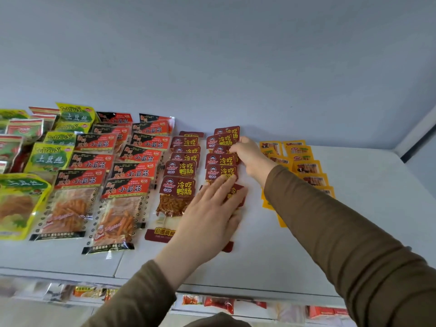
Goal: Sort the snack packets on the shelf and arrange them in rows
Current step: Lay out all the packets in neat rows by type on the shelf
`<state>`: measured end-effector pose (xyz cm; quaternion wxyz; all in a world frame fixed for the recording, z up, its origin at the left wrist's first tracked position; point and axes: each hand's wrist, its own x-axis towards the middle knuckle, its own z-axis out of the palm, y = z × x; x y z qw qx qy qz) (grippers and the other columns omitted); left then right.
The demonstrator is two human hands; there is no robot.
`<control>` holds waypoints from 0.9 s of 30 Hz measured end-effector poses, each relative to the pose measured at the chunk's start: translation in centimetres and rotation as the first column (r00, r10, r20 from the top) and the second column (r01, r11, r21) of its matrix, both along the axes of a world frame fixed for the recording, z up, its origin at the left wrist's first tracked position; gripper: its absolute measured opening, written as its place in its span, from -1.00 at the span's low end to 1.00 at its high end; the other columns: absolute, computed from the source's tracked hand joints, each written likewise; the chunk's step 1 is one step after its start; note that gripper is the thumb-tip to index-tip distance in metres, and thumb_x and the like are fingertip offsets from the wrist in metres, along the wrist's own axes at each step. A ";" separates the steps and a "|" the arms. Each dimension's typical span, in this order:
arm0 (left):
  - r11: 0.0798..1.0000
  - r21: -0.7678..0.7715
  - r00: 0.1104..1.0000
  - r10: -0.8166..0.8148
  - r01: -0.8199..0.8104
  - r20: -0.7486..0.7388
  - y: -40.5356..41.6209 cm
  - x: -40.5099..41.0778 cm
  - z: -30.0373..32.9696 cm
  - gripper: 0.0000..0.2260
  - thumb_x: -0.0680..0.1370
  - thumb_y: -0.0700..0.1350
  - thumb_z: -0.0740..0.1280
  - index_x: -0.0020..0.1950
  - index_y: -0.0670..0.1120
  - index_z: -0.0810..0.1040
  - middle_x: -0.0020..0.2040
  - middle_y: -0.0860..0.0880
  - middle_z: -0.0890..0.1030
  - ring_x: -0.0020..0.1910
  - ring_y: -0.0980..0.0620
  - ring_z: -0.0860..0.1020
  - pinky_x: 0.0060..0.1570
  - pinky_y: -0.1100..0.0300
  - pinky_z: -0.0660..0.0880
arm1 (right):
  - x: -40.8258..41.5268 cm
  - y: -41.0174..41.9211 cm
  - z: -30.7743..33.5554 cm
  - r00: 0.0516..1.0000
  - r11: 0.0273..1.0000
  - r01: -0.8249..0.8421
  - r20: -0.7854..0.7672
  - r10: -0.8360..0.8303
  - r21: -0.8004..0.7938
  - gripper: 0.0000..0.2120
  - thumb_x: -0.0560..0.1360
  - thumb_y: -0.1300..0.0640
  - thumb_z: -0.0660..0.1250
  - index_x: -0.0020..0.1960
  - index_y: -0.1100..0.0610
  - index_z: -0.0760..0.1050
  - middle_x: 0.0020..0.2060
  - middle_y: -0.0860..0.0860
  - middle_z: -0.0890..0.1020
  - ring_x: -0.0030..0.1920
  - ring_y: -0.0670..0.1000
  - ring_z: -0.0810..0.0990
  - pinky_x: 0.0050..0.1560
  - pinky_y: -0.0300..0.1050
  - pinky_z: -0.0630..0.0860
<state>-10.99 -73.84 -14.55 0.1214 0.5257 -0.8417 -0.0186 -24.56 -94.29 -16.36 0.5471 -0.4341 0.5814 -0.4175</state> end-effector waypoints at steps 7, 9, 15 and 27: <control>0.975 0.111 0.981 0.189 -0.192 0.043 0.7 -0.7 -3.1 -0.44 0.67 0.34 -0.10 0.65 0.21 0.03 0.69 0.04 0.01 0.66 -0.04 -0.06 0.54 -0.02 -0.14 | 0.0 0.5 -0.5 0.997 0.998 0.036 0.071 -0.032 -0.051 -0.70 0.56 0.35 0.31 0.26 0.14 0.47 0.11 0.11 0.65 0.07 0.06 0.63 -0.12 -0.11 0.55; 0.975 0.084 0.979 0.203 -0.205 0.032 0.3 -0.8 -3.0 -0.43 0.64 0.35 -0.06 0.63 0.20 0.07 0.67 0.02 0.08 0.65 -0.07 0.00 0.57 -0.04 -0.07 | 0.4 0.5 -0.5 0.995 0.998 0.047 0.086 -0.043 -0.048 -0.66 0.57 0.31 0.31 0.33 0.16 0.47 0.14 0.12 0.64 0.09 0.07 0.64 -0.08 -0.09 0.58; 0.958 0.049 0.958 0.279 -0.282 0.061 -2.4 -0.8 -3.0 -0.38 0.63 0.38 -0.18 0.67 0.19 -0.05 0.70 -0.08 -0.11 0.66 -0.13 -0.19 0.60 -0.17 -0.23 | 1.2 0.5 -0.2 0.996 0.998 0.050 0.081 -0.047 -0.029 -0.74 0.65 0.28 0.15 0.22 0.14 0.55 0.03 0.12 0.69 0.02 0.13 0.70 -0.15 -0.06 0.64; 0.956 0.079 0.958 0.278 -0.282 0.065 -3.5 -0.5 -3.7 -0.38 0.61 0.40 -0.20 0.64 0.24 -0.05 0.70 -0.04 0.00 0.67 -0.11 -0.05 0.60 -0.20 -0.23 | 2.2 1.0 0.1 0.984 0.989 0.142 0.115 -0.137 -0.029 -0.73 0.59 0.15 0.35 0.27 0.12 0.50 0.04 0.10 0.68 0.00 0.13 0.69 -0.12 0.00 0.65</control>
